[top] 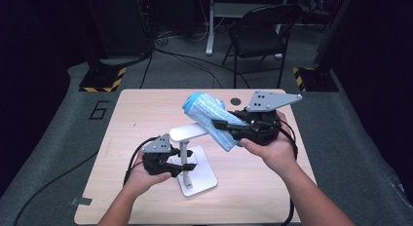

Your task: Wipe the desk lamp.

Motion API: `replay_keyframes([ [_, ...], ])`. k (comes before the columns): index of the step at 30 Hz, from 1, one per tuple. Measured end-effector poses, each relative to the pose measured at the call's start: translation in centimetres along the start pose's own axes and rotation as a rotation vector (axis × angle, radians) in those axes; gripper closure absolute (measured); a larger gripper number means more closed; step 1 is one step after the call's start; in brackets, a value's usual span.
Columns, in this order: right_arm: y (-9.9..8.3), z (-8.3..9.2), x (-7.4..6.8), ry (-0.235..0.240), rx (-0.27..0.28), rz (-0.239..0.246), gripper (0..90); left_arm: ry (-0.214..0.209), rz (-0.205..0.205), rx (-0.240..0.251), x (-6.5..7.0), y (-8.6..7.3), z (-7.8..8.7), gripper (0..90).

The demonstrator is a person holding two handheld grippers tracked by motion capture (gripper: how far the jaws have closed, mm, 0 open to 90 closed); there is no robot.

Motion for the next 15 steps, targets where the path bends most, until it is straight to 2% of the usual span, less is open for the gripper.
replay_keyframes([
  [3,-0.1,-0.5,0.0,-0.003,-0.010,0.006,69.0,0.005,0.006,0.003,0.1,0.1,0.0,50.2],
  [5,-0.2,-0.8,-0.1,-0.013,-0.020,0.017,68.8,0.015,0.008,0.019,0.1,0.2,0.1,49.8],
  [6,-0.3,-0.9,-0.1,-0.014,-0.026,0.022,68.7,0.006,0.008,0.032,0.2,0.3,0.2,49.2],
  [10,-0.5,-1.2,0.0,-0.009,-0.032,0.017,68.7,0.010,0.015,0.064,0.4,1.1,0.8,47.9],
  [15,-0.6,-1.5,0.1,-0.002,-0.043,0.006,68.6,0.018,0.012,0.053,0.3,1.3,0.8,51.1],
])
Point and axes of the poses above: each handheld gripper's, and its own axes: z roughly backward along the jaws, y roughly out of its top, x roughly to its right, the point moved 4 cm from there along -z, roughly forward along the jaws, and after that the axes turned 3 degrees about y, right-handed, at the moved point
